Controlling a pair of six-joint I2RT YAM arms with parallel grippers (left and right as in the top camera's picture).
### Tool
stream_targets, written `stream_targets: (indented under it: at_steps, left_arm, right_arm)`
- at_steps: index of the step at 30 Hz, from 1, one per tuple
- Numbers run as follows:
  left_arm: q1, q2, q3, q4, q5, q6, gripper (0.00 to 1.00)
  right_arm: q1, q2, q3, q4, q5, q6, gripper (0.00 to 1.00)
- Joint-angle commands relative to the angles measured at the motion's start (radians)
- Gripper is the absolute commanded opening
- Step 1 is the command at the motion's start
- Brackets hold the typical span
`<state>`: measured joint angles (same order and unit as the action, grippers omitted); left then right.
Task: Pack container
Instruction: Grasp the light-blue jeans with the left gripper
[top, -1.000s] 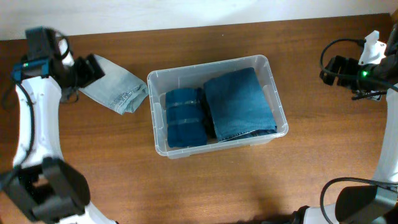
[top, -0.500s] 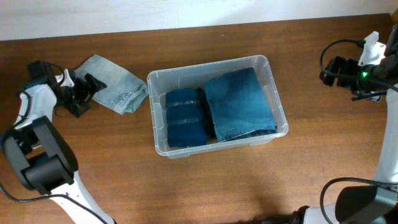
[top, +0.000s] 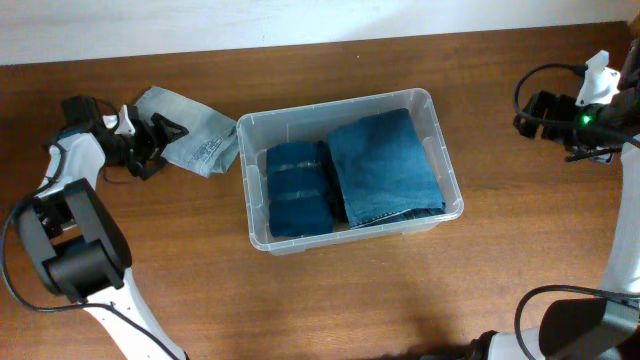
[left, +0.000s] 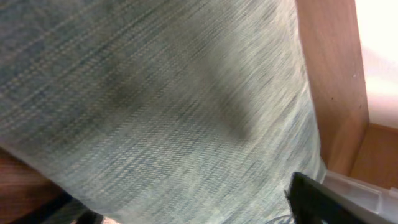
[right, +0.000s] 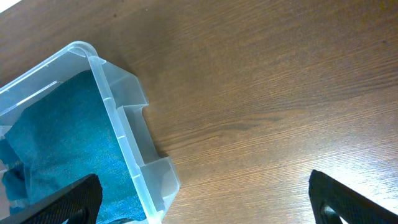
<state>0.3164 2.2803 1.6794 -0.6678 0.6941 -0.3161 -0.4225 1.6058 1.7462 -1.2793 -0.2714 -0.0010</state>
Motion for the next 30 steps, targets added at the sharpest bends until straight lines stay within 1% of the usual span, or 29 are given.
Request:
stream_targets:
  at_steps: [1, 3, 4, 6, 10, 12, 14, 16, 17, 19, 21, 22, 27, 30]
  left_arm:
    - [-0.014, 0.050, -0.005, -0.005, 0.016, -0.009, 0.82]
    - [-0.014, 0.051, -0.005, -0.002, 0.016, -0.009, 0.76]
    - [-0.014, 0.051, -0.005, -0.001, 0.012, -0.010, 0.74]
    - [-0.015, 0.051, -0.005, -0.001, -0.018, -0.017, 0.75]
    - [-0.016, 0.061, -0.005, 0.023, -0.051, -0.082, 0.76]
    - [-0.016, 0.068, -0.006, 0.050, -0.051, -0.100, 0.73]
    - [-0.016, 0.072, -0.006, 0.076, -0.051, -0.111, 0.60]
    - [-0.016, 0.073, -0.006, 0.104, -0.055, -0.130, 0.45]
    - [-0.016, 0.073, -0.006, 0.116, -0.055, -0.135, 0.40]
    - [-0.016, 0.073, -0.006, 0.145, -0.055, -0.140, 0.25]
    - [-0.016, 0.073, -0.006, 0.167, -0.055, -0.144, 0.04]
    - [-0.016, 0.073, -0.006, 0.173, -0.055, -0.147, 0.01]
    - [-0.016, 0.073, -0.006, 0.181, -0.048, -0.147, 0.00]
    - [-0.015, 0.068, -0.005, 0.181, 0.029, -0.145, 0.00]
  right_arm:
    - [0.005, 0.005, -0.006, -0.005, -0.006, -0.010, 0.98]
    - [0.005, 0.005, -0.006, -0.005, -0.006, -0.010, 0.98]
    - [0.005, 0.005, -0.006, -0.008, -0.006, -0.010, 0.98]
    - [0.004, 0.005, -0.006, -0.011, -0.006, -0.010, 0.98]
    - [0.005, 0.005, -0.006, -0.029, -0.006, -0.010, 0.98]
    - [0.005, 0.005, -0.006, -0.039, -0.006, -0.010, 0.98]
    - [0.005, 0.005, -0.006, -0.043, -0.006, -0.010, 0.98]
    - [0.005, 0.005, -0.006, -0.043, -0.009, -0.010, 0.98]
    - [0.005, 0.005, -0.006, -0.043, -0.010, -0.010, 0.98]
    - [0.005, 0.005, -0.006, -0.047, -0.010, -0.010, 0.98]
    - [0.005, 0.005, -0.006, -0.049, -0.011, -0.010, 0.98]
    - [0.005, 0.005, -0.006, -0.049, -0.010, -0.010, 0.98]
    - [0.005, 0.005, -0.006, -0.045, -0.010, -0.010, 0.98]
    - [0.005, 0.005, -0.006, -0.045, -0.010, -0.010, 0.98]
